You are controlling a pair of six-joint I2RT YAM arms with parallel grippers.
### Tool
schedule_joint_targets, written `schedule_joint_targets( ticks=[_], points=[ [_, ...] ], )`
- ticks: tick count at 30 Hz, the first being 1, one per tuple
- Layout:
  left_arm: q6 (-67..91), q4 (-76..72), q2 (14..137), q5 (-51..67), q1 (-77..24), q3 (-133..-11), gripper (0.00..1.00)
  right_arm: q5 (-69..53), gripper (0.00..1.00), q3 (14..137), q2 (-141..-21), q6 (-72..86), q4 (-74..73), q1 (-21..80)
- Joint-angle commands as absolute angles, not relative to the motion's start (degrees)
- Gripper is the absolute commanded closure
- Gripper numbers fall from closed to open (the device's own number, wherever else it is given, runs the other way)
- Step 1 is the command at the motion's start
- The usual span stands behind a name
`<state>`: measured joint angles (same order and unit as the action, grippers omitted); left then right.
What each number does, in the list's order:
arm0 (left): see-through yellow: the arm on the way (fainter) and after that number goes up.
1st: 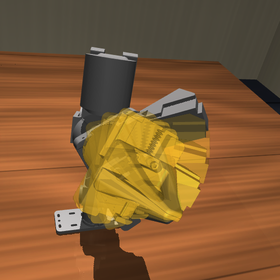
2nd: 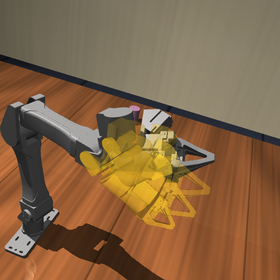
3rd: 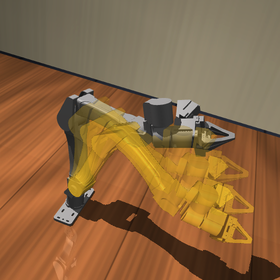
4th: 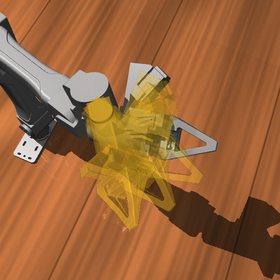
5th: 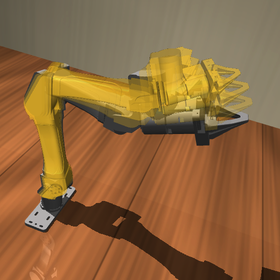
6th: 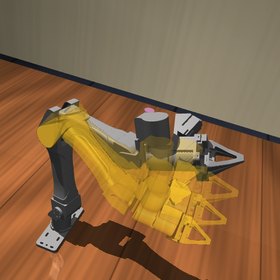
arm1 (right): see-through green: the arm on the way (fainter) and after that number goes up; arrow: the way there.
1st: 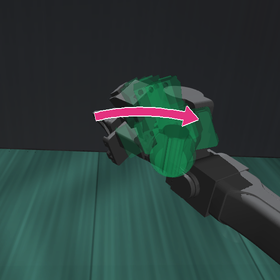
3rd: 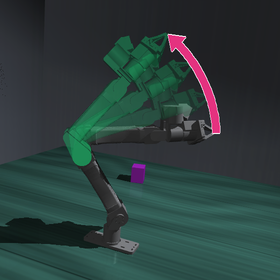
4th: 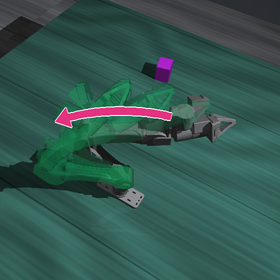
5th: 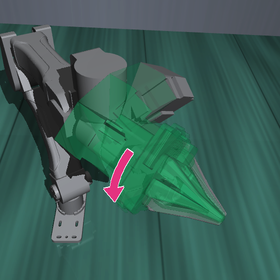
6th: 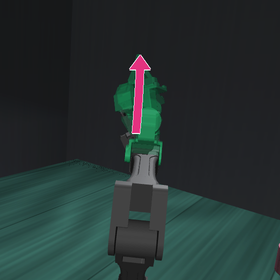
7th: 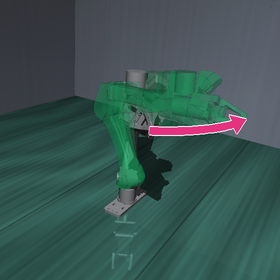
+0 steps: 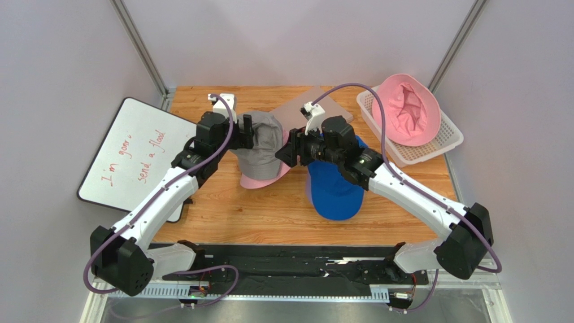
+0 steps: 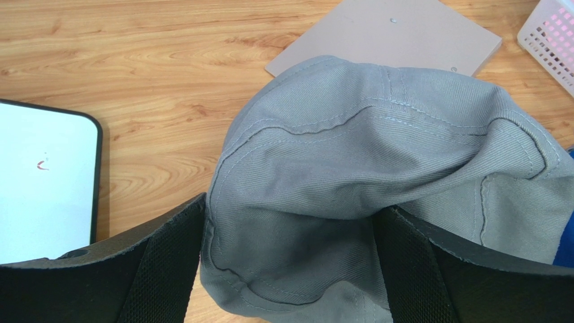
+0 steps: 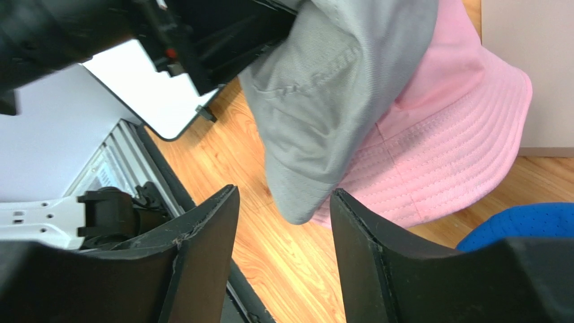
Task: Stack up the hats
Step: Adjust the hat on the hat stand.
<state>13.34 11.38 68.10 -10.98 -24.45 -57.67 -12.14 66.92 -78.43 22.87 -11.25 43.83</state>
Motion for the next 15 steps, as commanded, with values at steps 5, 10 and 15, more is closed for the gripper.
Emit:
schedule_joint_targets(
  ticks=[5, 10, 15],
  points=[
    [11.16, 14.06, 67.41, -13.18, -23.99, -57.74, 0.07, -8.01, 0.43, 66.01, -79.54, 21.97, -12.57, 43.6],
    [10.9, 13.1, 65.84, -11.96, -23.91, -57.39, 0.06, -6.42, 0.48, 66.8, -81.21, 23.29, -12.31, 40.44],
    [11.51, 11.69, 63.55, -8.44, -23.99, -57.83, 0.05, -7.37, 0.48, 67.67, -80.24, 21.71, -12.04, 38.85]
  ],
)
